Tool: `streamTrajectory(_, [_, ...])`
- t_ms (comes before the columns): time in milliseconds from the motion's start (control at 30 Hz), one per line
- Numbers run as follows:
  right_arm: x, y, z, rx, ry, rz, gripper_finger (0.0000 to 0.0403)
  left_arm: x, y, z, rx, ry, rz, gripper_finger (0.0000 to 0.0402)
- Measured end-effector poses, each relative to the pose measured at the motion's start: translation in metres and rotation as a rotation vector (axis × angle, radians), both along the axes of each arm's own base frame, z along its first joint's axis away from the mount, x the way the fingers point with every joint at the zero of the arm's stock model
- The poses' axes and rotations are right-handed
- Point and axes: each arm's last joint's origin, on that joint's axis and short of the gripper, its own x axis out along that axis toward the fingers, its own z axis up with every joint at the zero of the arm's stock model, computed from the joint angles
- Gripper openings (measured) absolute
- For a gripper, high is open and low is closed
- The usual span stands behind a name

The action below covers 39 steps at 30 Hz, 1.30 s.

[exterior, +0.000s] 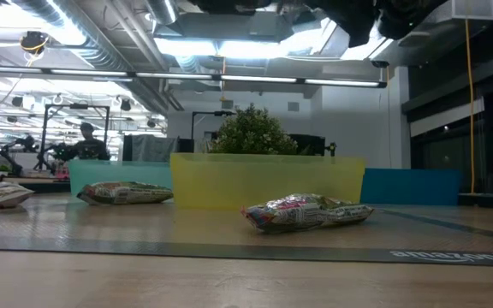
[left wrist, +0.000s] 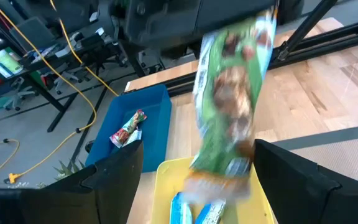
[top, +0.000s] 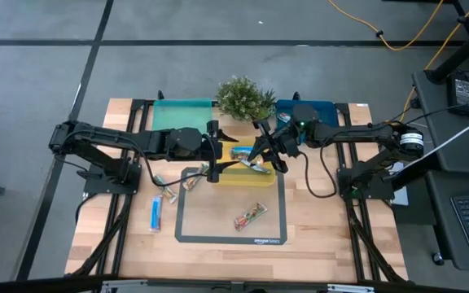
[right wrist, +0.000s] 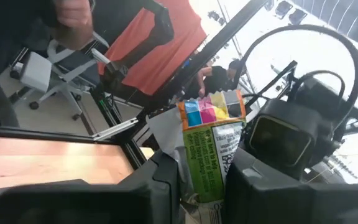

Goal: Pick and place Granola Bars by type
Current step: Put the orange granola bar into the green bin

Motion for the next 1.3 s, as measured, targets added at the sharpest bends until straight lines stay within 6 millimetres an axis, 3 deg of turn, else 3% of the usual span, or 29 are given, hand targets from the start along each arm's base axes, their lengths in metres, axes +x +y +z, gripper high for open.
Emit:
streamTrajectory(167, [0.006,-0.002,-0.003,0.002,0.011,0.000,0.0080,0.000,0.000,0.000,0.000,0.001,0.000,0.0285])
streamTrajectory(300, [0.007,-0.002,-0.002,0.001,0.007,-0.001,0.0080,-0.001,0.000,-0.002,0.000,0.018,-0.002,0.0250])
streamTrajectory(733, [0.007,-0.002,-0.002,0.029,0.027,-0.021,0.0080,-0.001,0.000,-0.003,0.003,0.035,0.000,0.0024])
streamTrajectory(1033, [0.010,-0.008,-0.001,0.098,0.046,-0.189,0.0088,-0.002,0.000,-0.004,0.011,0.046,0.016,0.0023])
streamTrajectory(1300, [0.011,-0.012,-0.006,0.120,0.095,-0.283,0.0174,-0.004,0.000,-0.005,0.046,0.063,0.093,0.0015])
